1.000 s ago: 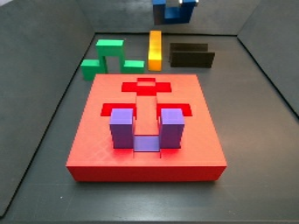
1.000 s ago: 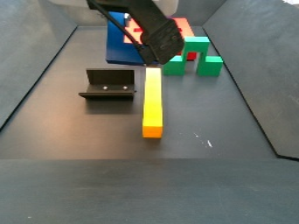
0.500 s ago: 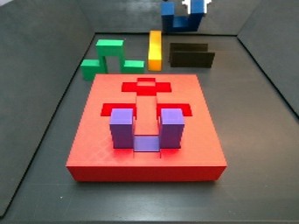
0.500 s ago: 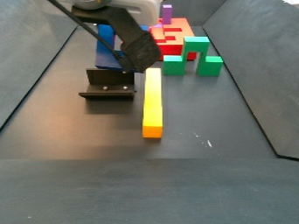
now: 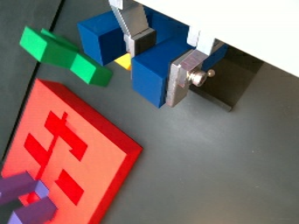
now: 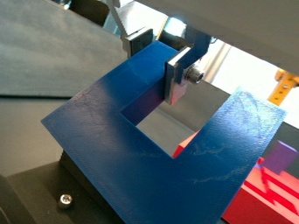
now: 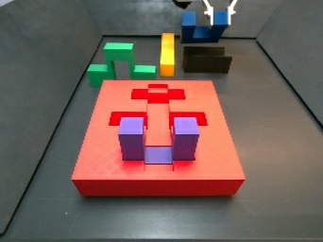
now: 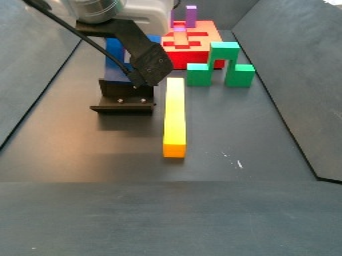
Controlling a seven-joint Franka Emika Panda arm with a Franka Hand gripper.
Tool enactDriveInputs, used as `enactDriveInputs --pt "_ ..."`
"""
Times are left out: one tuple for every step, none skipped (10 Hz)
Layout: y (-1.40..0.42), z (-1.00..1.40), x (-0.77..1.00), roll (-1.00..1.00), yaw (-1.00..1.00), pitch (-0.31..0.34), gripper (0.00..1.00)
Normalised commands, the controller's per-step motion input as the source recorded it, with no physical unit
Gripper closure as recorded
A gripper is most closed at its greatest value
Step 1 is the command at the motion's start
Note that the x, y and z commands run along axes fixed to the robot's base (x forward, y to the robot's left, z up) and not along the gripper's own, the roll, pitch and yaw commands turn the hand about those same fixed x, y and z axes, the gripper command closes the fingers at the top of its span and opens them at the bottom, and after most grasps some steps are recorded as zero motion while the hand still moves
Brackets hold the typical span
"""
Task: Pick up the blue object. Move up. Place the blue object on the fixture. Regrasp the blue object. Move to above the board. Insert the blue object.
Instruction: Place the blue object on the fixture.
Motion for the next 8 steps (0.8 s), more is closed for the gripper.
enactDriveInputs --pt "-0.10 -0.30 0.90 0.00 0.04 0.100 1.00" --pt "-0.08 -0.25 0.89 0.00 0.00 0.100 1.00" --pt "-0.05 -0.26 0.83 0.00 0.00 0.089 1.00" --pt "0.00 -0.28 0.76 0.05 0.00 0.086 1.00" --pt "0.00 -0.22 0.65 0.07 0.00 0.103 1.00" --pt "0.00 -0.11 0.37 0.01 0.04 0.126 1.00" --pt "0.00 -0.13 0.35 0.00 0.05 0.057 1.00" --pt "0.00 -0.14 0.42 0.00 0.03 0.040 1.00"
